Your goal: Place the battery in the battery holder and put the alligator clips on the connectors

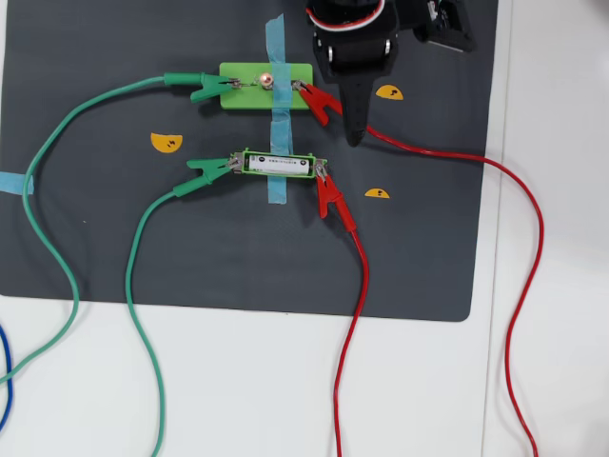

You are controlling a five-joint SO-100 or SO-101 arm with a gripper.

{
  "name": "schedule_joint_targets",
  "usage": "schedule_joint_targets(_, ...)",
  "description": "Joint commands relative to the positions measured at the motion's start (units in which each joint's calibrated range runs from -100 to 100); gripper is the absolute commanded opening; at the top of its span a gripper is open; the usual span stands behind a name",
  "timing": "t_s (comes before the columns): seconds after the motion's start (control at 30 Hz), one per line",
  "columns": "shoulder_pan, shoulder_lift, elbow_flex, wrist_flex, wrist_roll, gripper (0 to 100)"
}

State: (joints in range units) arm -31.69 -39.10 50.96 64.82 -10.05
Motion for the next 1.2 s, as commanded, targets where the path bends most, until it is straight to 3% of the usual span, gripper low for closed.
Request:
schedule_joint_targets(0.0,5.90,-6.88,-0.08,1.66,4.35,31)
schedule_joint_targets(0.33,23.66,-17.51,5.36,0.54,16.70,31)
schedule_joint_targets(0.43,28.01,-19.89,6.68,-2.90,18.21,31)
schedule_joint_targets(0.83,28.51,-36.99,21.68,-10.20,10.39,31)
schedule_joint_targets(1.17,28.61,-53.33,31.15,-9.60,9.82,31)
